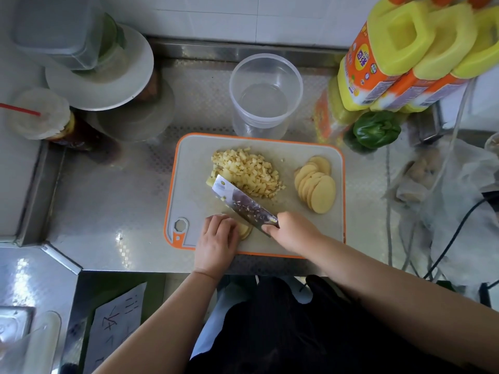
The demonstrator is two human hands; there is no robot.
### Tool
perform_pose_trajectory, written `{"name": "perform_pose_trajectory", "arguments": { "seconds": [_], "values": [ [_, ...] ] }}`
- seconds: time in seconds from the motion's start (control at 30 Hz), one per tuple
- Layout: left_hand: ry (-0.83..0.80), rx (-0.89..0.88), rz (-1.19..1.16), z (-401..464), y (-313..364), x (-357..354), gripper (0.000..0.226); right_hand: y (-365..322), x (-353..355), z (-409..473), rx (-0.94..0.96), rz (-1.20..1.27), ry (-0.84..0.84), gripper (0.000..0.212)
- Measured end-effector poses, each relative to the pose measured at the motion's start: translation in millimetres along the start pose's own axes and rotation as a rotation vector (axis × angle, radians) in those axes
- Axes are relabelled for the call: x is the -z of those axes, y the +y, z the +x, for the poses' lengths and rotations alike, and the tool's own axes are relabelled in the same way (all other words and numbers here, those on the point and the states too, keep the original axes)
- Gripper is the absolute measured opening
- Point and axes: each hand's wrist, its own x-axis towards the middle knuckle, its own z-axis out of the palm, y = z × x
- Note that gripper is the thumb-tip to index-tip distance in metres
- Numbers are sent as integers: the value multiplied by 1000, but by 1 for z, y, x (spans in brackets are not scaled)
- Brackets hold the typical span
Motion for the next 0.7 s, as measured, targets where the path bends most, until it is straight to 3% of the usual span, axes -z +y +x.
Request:
{"name": "perform_pose_trajectory", "arguments": {
  "seconds": [0.27, 0.7],
  "values": [
    [18, 10, 34, -1, 4, 5, 24, -14, -7, -32, 175, -250, 140, 32],
    [22, 35, -9, -3, 1, 2, 23, -15, -26, -14, 113, -377, 100, 25]
  ]
}}
